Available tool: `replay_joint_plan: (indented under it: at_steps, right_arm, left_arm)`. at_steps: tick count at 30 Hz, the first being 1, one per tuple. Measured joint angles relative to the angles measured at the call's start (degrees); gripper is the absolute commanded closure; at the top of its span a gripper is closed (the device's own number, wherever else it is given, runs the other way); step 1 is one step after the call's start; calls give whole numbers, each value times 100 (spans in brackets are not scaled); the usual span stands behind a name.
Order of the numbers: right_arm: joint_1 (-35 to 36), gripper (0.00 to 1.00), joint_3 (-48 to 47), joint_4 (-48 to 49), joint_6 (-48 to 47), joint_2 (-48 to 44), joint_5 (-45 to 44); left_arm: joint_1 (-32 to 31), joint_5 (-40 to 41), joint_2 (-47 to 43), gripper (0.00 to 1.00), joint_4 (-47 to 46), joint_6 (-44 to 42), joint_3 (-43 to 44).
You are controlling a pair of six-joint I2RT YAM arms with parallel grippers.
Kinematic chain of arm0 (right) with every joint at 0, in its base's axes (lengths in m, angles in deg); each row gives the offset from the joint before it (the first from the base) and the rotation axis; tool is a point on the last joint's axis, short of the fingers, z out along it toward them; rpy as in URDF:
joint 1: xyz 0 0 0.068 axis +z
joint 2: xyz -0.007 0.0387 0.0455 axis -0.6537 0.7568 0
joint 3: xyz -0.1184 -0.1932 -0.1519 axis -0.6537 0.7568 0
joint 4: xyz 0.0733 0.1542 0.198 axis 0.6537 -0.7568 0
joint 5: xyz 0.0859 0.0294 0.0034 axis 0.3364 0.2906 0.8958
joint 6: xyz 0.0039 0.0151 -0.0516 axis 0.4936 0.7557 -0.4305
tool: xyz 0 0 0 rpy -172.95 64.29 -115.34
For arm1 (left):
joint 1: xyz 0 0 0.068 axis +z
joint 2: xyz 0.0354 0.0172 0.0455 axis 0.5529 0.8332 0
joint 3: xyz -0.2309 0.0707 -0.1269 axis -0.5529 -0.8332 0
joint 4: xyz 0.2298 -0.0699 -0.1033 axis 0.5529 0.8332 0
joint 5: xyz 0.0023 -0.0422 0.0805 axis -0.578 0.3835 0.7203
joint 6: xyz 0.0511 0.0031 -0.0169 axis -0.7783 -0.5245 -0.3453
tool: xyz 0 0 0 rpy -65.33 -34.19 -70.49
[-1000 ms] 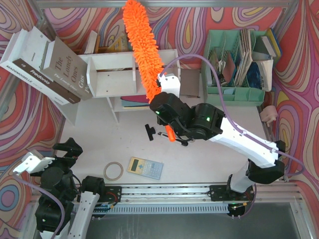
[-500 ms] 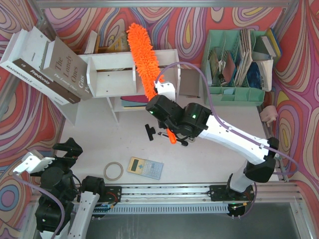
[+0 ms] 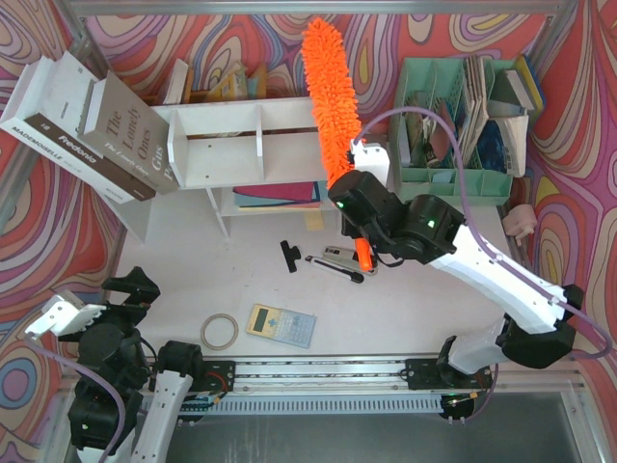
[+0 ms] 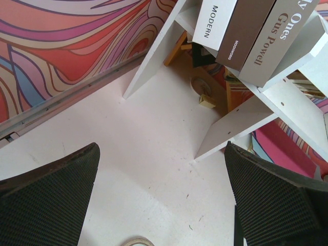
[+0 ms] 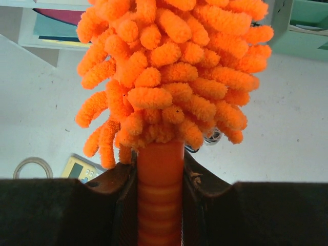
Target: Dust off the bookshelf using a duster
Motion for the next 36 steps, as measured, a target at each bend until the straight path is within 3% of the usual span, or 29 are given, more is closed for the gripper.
replay_joint_plan:
  at_steps: [11, 18, 36]
  right_arm:
    - [-11, 100, 109, -129, -105, -645, -595]
    - [-129, 100, 1349, -48, 20, -1388, -715]
    - [-203, 100, 3571, 1032, 304, -1488, 164]
  left_arm:
    - [0, -2, 0, 2, 2, 0, 0]
    - [0, -7, 0, 1, 0, 0, -2]
    - [4, -44, 0, 2, 0, 0, -4]
